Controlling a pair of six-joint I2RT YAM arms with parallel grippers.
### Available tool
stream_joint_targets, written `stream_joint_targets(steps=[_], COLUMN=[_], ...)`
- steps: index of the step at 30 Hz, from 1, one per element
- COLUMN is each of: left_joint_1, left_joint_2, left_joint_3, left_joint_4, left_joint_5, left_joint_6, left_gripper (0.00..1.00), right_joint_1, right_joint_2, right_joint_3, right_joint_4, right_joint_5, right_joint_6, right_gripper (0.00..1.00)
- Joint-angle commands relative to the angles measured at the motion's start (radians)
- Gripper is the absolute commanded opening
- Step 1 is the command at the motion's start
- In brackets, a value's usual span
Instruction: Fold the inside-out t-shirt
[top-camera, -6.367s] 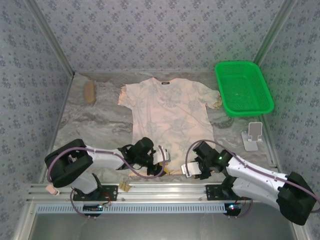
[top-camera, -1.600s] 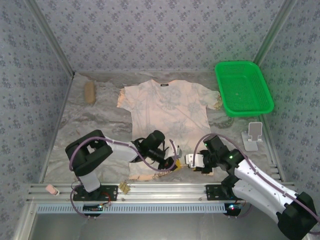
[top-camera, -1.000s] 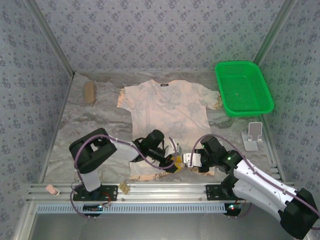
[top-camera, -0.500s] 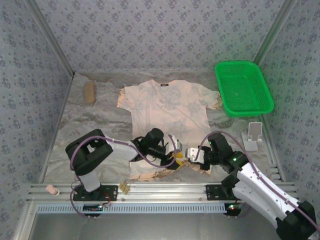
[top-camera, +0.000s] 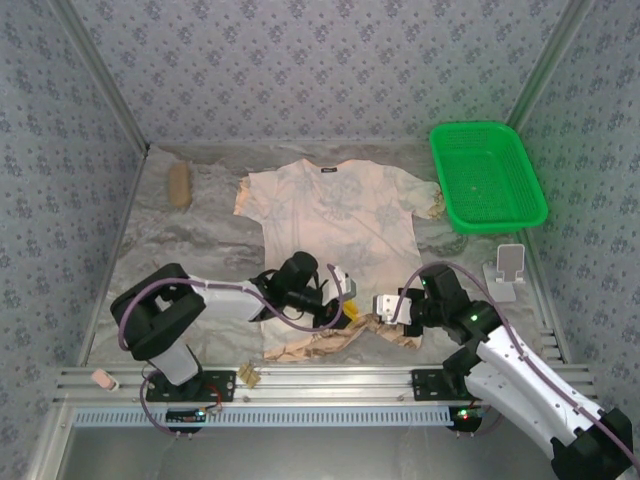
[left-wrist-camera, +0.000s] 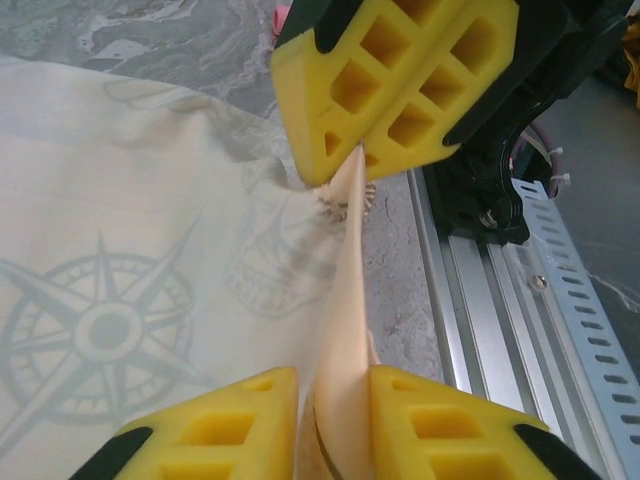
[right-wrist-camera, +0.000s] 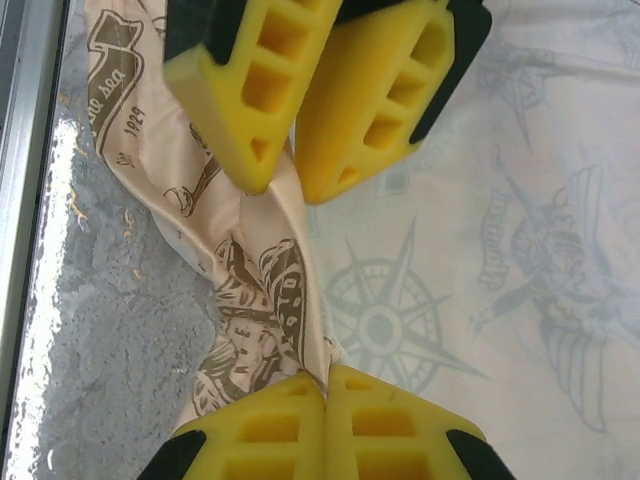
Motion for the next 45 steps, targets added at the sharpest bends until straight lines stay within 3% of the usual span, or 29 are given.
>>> stream_joint_targets(steps=[1,3,5,6,11,13,15,18,20,22,23,29,33,36,38,40,43,45], left_joint_1=[0.009,0.009,0.009,0.007,-0.014,-0.022,-0.022,-0.018,0.020,0.090,0.125,0.184,0.223,0.228,0.236,0.253,0.284,0.298], left_joint_2=[-0.033,-0.030,-0.024,-0.022,-0.001,0.012,0.020,-0.002,-0.065,-0.128,-0.153,-0.146,-0.081,-0.072,-0.081,-0.089,-0.093,-0.091], left_joint_3=[-0.022,-0.017,-0.017,-0.018,-0.013,-0.006,0.003,-0.006,-0.018,-0.006,0.010,0.123,0.211,0.251,0.253,0.259,0.295,0.325], left_joint_4=[-0.070,-0.103,-0.104,-0.098,-0.039,-0.031,-0.029,-0.026,-0.032,-0.052,-0.074,-0.180,-0.267,-0.313,-0.314,-0.320,-0.373,-0.417], left_joint_5=[-0.009,-0.019,-0.020,-0.009,-0.056,-0.106,-0.141,-0.288,-0.339,-0.308,-0.266,-0.165,-0.130,-0.122,-0.138,-0.145,-0.128,-0.099], left_joint_6=[0.041,0.068,0.070,0.070,0.053,0.053,0.054,0.056,0.007,-0.079,-0.106,-0.138,-0.224,-0.231,-0.233,-0.243,-0.263,-0.261], left_gripper=[0.19,0.22,0.46,0.52,0.58,0.51,0.32,0.00,0.00,0.00,0.00,0.00,0.00,0.00,0.00,0.00,0.00,0.00], right_joint_1=[-0.010,-0.017,-0.029,-0.036,-0.062,-0.063,-0.065,-0.071,-0.062,-0.010,0.031,0.234,0.367,0.460,0.479,0.484,0.510,0.510], right_joint_2=[0.001,0.004,0.007,0.009,0.043,0.047,0.047,0.038,0.037,0.037,0.039,0.067,0.106,0.257,0.413,0.527,0.645,0.704], right_joint_3=[0.042,0.040,0.040,0.042,0.069,0.070,0.069,0.057,0.054,0.064,0.068,0.103,0.084,0.078,0.129,0.113,0.056,0.074], right_joint_4=[-0.033,-0.006,0.036,0.053,0.089,0.093,0.097,0.120,0.126,0.109,0.107,0.192,0.374,0.550,0.576,0.674,0.861,0.844], right_joint_5=[0.016,0.014,0.008,-0.001,-0.033,-0.034,-0.034,-0.029,-0.019,0.006,0.026,0.061,0.140,0.291,0.426,0.464,0.574,0.692], right_joint_6=[-0.036,-0.014,0.030,0.051,0.089,0.089,0.091,0.108,0.097,0.055,0.038,0.100,0.317,0.655,0.923,1.095,1.264,1.316], right_gripper=[0.00,0.00,0.00,0.00,0.00,0.00,0.00,0.00,0.01,0.22,0.27,0.42,0.47,0.51,0.52,0.54,0.60,0.60])
